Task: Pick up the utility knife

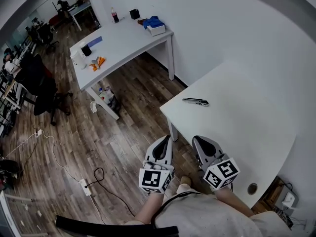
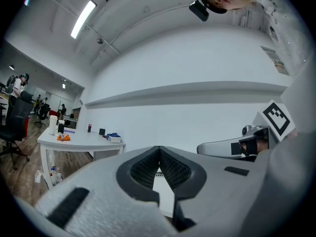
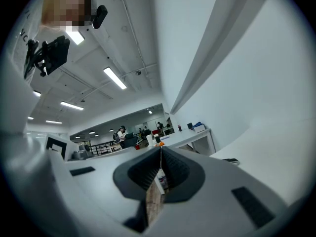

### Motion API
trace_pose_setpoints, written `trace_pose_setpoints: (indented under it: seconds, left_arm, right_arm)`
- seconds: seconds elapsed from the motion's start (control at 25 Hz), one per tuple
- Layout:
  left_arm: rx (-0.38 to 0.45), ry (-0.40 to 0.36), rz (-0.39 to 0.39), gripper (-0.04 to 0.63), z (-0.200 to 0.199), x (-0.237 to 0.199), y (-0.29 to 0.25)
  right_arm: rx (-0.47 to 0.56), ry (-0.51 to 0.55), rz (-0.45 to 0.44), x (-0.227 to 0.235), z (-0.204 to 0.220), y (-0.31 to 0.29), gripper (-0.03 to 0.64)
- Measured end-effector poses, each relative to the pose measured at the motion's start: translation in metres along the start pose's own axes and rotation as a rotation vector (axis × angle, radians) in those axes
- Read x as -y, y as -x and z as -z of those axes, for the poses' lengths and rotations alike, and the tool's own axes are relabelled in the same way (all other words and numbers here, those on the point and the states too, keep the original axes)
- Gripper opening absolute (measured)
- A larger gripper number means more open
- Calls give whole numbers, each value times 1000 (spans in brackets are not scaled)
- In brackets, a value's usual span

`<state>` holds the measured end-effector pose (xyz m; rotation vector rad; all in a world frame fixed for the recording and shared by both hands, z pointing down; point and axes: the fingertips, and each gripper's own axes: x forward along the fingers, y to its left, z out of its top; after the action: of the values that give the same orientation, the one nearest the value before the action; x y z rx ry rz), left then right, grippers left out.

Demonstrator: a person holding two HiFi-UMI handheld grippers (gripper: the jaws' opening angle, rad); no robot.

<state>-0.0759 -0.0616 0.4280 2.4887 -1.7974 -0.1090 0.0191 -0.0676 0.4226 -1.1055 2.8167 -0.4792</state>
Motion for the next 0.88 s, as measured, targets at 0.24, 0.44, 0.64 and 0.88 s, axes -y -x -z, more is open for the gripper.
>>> trace_pose_setpoints:
  seconds: [0.24, 0.44, 0.64, 0.88]
  left_arm:
    - [-9, -22, -27, 6, -1, -3, -13]
    - [-33, -48, -39, 6, 2, -3, -16]
    - [-59, -59, -48, 7, 4, -5, -15]
    - [-79, -53, -9, 6, 11, -1, -32]
  right_arm:
    - [5, -23, -23, 15, 0, -9, 8]
    - [5, -54, -33, 24, 6, -12, 8]
    - [0, -87, -33, 26, 11, -12, 8]
    - [-10, -93, -10, 40, 12, -16, 8]
